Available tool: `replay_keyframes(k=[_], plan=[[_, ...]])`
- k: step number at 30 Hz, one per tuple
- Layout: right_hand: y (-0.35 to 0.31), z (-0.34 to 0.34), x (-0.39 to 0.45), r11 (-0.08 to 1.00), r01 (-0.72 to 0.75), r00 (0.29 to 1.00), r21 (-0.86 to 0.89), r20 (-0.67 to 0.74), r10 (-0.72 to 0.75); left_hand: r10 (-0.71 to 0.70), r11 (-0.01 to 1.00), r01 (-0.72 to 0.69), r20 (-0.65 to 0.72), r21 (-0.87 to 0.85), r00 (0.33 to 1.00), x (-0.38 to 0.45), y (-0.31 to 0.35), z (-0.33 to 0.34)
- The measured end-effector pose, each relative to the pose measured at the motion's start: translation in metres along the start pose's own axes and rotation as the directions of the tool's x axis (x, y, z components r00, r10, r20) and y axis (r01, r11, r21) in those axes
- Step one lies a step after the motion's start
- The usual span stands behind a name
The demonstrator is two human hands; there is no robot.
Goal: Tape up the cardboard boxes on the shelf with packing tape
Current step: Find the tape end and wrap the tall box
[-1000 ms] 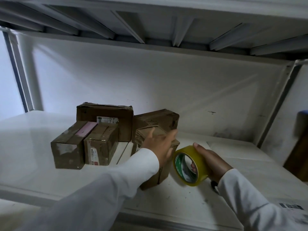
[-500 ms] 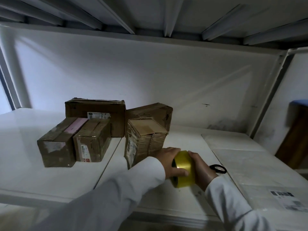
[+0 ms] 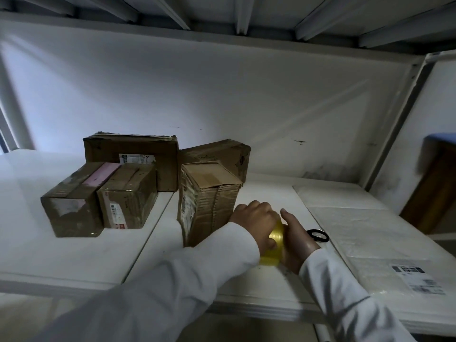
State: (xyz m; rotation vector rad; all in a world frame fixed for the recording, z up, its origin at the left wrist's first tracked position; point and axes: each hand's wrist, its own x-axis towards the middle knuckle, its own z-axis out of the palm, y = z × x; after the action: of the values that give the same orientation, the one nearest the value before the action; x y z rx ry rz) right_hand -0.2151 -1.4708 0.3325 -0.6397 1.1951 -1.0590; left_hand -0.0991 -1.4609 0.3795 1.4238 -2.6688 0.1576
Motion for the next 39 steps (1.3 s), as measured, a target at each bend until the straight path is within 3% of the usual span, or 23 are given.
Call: replay_keyframes(k=[4, 7, 10, 15, 17, 18, 20, 22, 24, 30, 39], plan=[[0.004, 0.003, 0.001, 0.999, 0.035, 0.999, -0.005, -0.014, -0.035, 0.008, 0.975, 0.029, 0.167, -0.222, 0.986, 0.011, -0.012, 0.003], [0.008, 0.004, -0.002, 0.996, 0.071, 0.996, -0.055, -0.053, -0.073, -0.019, 0.962, 0.096, 0.288, -0.255, 0.958, 0.019, -0.012, 0.01], [0.012, -0.002, -0.002, 0.998, 0.037, 0.998, -0.042, -0.039, -0.038, -0.046, 0.983, 0.091, 0.268, -0.158, 0.962, 0.02, -0.006, 0.012], [0.012, -0.002, -0.002, 0.997, 0.047, 0.997, -0.067, -0.059, -0.051, -0.017, 1.0, 0.015, 0.087, 0.016, 0.996, 0.012, 0.001, 0.009], [0.013, -0.001, -0.003, 0.995, 0.064, 0.995, -0.072, -0.068, -0.069, -0.015, 0.994, 0.024, 0.088, -0.103, 0.996, 0.009, -0.005, 0.01], [0.014, 0.0, -0.004, 0.994, 0.077, 0.994, -0.076, -0.066, -0.082, -0.023, 0.97, 0.047, 0.101, -0.24, 0.995, 0.008, -0.01, 0.01], [0.015, -0.002, -0.003, 0.99, 0.085, 0.994, -0.111, -0.063, -0.093, -0.054, 0.84, 0.117, 0.133, -0.531, 0.99, 0.008, -0.024, 0.01], [0.015, -0.003, -0.003, 0.988, 0.084, 0.995, -0.132, -0.046, -0.091, -0.094, 0.723, 0.192, 0.18, -0.664, 0.979, 0.011, -0.036, 0.009], [0.016, -0.006, -0.002, 0.986, 0.078, 0.996, -0.145, -0.036, -0.084, -0.104, 0.721, 0.222, 0.214, -0.656, 0.971, 0.012, -0.039, 0.008], [0.021, -0.01, -0.003, 0.989, 0.086, 0.991, -0.12, -0.09, -0.097, -0.047, 0.847, 0.138, 0.187, -0.514, 0.981, 0.008, -0.034, 0.008], [0.014, -0.014, -0.001, 0.99, 0.08, 0.994, -0.112, -0.07, -0.088, -0.095, 0.857, 0.158, 0.15, -0.49, 0.984, 0.011, -0.032, 0.016]])
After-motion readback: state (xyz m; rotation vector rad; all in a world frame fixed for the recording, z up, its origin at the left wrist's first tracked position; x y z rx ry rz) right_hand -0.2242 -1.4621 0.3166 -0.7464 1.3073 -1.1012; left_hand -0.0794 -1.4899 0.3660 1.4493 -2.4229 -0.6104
